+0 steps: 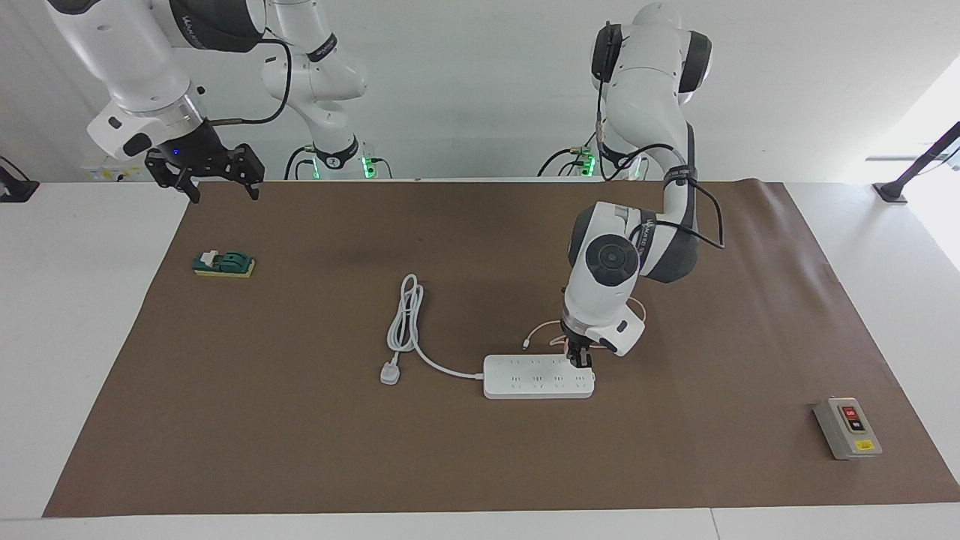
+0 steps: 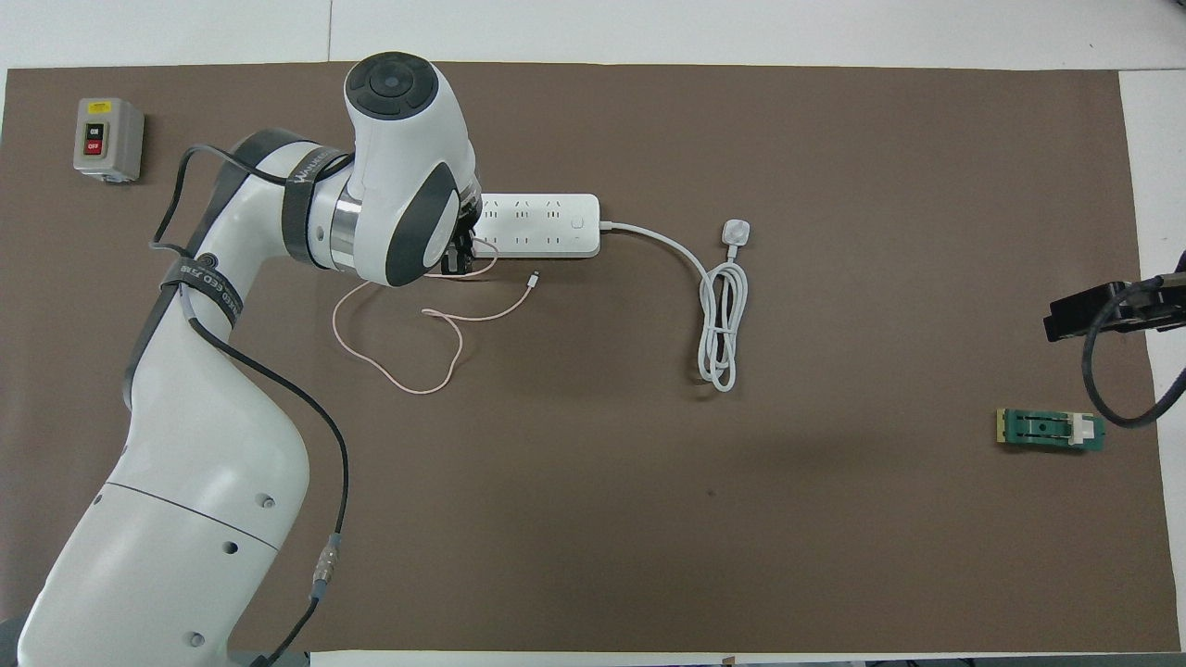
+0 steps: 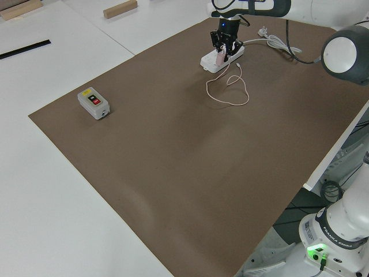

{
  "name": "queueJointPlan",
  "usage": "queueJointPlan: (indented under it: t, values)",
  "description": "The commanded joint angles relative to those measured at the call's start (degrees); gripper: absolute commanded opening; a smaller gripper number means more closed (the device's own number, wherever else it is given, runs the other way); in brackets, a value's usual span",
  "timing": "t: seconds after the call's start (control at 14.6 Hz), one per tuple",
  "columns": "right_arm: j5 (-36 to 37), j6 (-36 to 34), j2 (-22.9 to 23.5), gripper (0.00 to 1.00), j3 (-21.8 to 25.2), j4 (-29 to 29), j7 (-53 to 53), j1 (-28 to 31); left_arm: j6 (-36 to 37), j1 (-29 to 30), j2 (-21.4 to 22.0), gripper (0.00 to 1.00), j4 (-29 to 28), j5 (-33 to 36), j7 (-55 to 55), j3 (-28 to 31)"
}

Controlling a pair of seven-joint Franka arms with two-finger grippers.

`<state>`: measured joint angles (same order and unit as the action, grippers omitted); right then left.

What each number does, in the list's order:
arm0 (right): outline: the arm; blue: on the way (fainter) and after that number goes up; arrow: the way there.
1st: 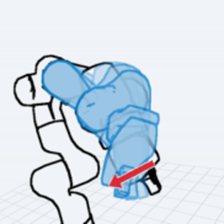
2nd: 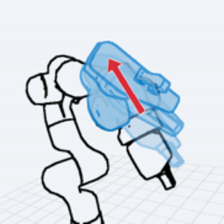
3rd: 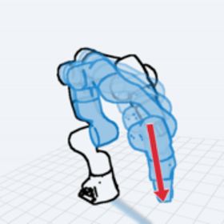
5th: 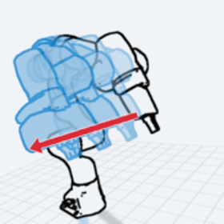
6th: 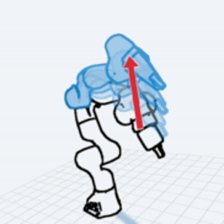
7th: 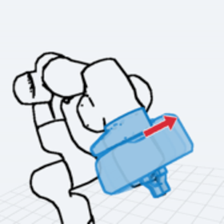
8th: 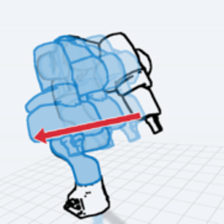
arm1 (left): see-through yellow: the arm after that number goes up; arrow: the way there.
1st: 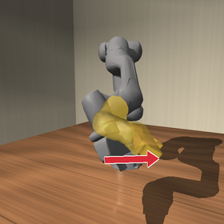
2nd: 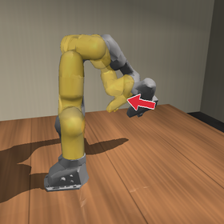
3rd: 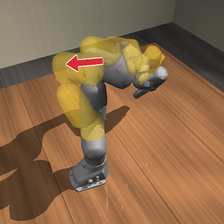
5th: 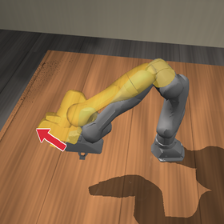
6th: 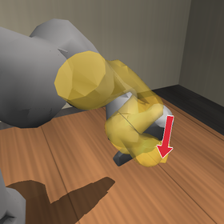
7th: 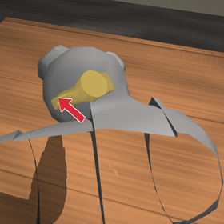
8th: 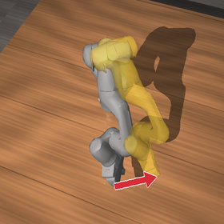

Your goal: Plug charger into power strip

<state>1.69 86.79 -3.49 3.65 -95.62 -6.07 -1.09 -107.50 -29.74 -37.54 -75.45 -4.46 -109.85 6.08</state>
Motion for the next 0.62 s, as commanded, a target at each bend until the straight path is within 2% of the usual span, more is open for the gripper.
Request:
queueJointPlan:
  t: [0.0, 0.55]
  values:
    - [1.21, 0.31, -1.34, 1.0, -0.66, -1.32, -1.22, 0.91, -0.6, -0.67, -0.61, 0.0, -0.14, 1.2, -0.89, 0.43]
    - [1.21, 0.39, -1.34, 1.0, -0.57, -1.41, -1.13, 0.91, -3.41, 0.13, -1.22, 0.0, -0.05, 1.2, -0.36, 0.43]
